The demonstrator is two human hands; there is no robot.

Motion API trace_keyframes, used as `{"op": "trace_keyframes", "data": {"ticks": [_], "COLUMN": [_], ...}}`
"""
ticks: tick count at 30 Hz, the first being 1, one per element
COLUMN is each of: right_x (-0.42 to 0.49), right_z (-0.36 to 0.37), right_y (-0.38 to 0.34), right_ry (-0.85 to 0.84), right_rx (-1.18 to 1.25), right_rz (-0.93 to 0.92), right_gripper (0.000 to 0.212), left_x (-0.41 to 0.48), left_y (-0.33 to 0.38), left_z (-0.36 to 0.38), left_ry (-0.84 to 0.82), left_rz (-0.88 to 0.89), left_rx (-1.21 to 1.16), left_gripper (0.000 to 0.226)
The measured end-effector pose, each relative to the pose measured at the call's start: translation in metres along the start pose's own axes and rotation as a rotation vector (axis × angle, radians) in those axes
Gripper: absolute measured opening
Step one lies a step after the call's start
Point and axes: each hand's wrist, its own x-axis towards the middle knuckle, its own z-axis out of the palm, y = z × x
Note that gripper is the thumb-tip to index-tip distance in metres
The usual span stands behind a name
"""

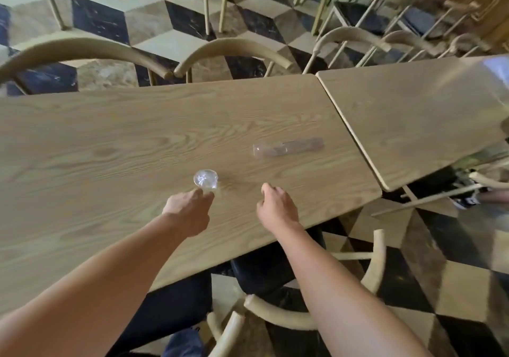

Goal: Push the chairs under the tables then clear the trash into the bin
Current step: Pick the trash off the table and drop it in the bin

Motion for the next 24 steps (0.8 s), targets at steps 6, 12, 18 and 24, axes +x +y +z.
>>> {"op": "trace_keyframes", "data": {"ticks": [6, 12, 18, 24], "right_x": [0.077, 0.151, 0.205, 0.2], "right_z": [0.0, 0.012, 0.031, 0.051], "right_y": [0.023, 0.025, 0.028, 0.022], "right_ry": [-0.04, 0.018, 0.037, 0.152], "right_rx": [0.011, -0.124, -0.149, -0.214], "right_rz": [0.012, -0.06, -0.029, -0.111], "right_gripper": [0.039, 0.05, 0.06, 0.049], "left_x": [0.048, 0.09, 0.111, 0.102], "left_y": [0.007, -0.001, -0.007, -0.017], "left_z": [0.003, 0.017, 0.036, 0.053], "left_ry": [0.034, 0.143, 0.056, 0.076], "left_rz": [-0.093, -0.181, -0.149, -0.13], "left_rx": [-0.046, -0.076, -0.062, -0.136], "left_gripper": [0.038, 0.05, 0.042, 0.034]}}
